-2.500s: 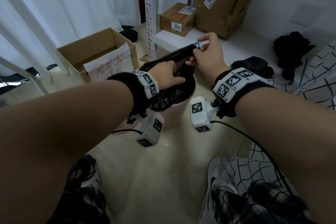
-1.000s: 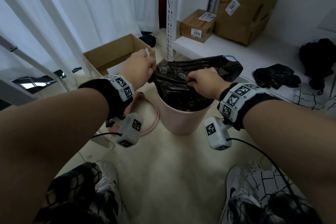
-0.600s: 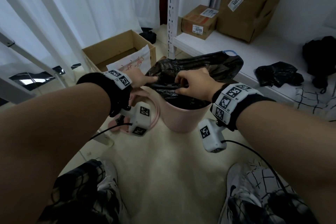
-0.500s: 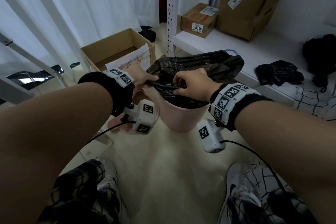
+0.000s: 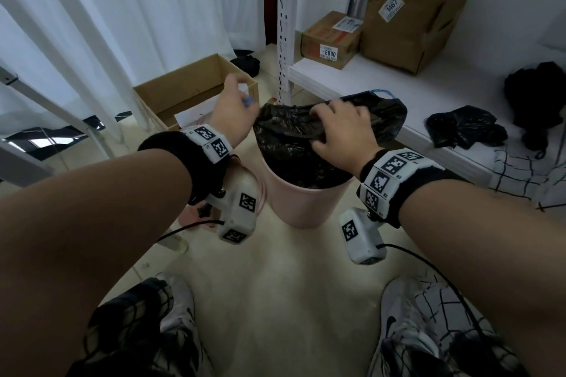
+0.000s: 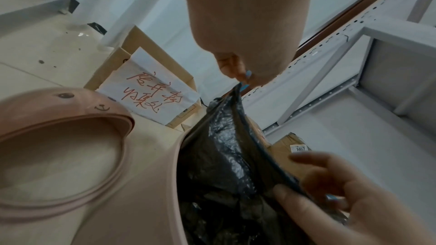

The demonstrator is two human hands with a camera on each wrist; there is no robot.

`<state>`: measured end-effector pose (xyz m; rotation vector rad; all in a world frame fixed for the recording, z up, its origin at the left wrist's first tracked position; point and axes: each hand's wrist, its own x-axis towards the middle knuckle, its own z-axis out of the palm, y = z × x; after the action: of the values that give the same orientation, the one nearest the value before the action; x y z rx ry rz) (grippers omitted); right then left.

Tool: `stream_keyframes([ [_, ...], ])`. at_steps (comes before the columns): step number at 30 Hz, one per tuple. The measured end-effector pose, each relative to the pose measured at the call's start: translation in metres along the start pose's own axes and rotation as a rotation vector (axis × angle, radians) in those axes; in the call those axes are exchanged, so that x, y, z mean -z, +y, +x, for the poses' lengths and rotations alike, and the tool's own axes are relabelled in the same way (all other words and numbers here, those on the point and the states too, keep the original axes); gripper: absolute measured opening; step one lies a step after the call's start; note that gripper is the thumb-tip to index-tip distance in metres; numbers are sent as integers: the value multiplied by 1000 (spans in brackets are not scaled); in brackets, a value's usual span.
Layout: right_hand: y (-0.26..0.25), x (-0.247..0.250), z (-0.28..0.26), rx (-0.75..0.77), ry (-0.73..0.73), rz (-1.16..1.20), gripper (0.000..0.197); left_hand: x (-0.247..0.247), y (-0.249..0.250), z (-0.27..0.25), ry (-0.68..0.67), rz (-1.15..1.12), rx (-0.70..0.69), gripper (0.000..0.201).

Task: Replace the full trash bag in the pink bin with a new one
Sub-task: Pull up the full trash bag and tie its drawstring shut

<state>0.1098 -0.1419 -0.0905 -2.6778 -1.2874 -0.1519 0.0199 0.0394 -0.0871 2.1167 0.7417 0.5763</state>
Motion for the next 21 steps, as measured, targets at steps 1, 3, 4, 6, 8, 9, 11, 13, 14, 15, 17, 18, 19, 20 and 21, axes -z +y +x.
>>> stream_keyframes([
  [1,2,2,-1,-31,41,-12,61,-3,-5,1,-44,9,59,56],
  [3,8,5,-1,-114,59,-30,78,-11,-17,3,-101,132,152,77],
  [4,12,6,0,-168,47,-32,84,-13,-18,2,-129,237,164,86],
  [6,21,7,1,-290,1,-20,88,-20,-20,4,-198,404,186,91],
  [8,32,3,-1,-388,-98,-19,89,-25,-18,3,-258,501,200,78],
  [9,37,0,-3,-423,-174,-4,90,-31,-19,5,-283,551,195,76],
  [11,44,-9,-7,-475,-311,102,95,-41,-20,6,-307,665,210,79],
  [13,47,-19,-9,-499,-388,215,100,-51,-18,6,-323,728,187,69],
  [14,47,-23,-9,-504,-402,241,102,-55,-17,6,-342,742,176,60],
  [15,46,-27,-9,-504,-408,248,103,-58,-20,7,-357,767,165,52],
  [17,44,-34,-8,-496,-423,231,104,-61,-26,8,-367,822,186,46],
  [18,44,-37,-9,-490,-438,217,102,-60,-27,6,-382,849,200,45],
  [19,43,-41,-9,-482,-454,201,100,-59,-29,4,-410,862,204,41],
  [20,43,-43,-10,-471,-470,183,96,-59,-30,2,-447,854,190,35],
  [21,41,-45,-10,-461,-486,163,89,-61,-32,0,-484,851,168,31],
])
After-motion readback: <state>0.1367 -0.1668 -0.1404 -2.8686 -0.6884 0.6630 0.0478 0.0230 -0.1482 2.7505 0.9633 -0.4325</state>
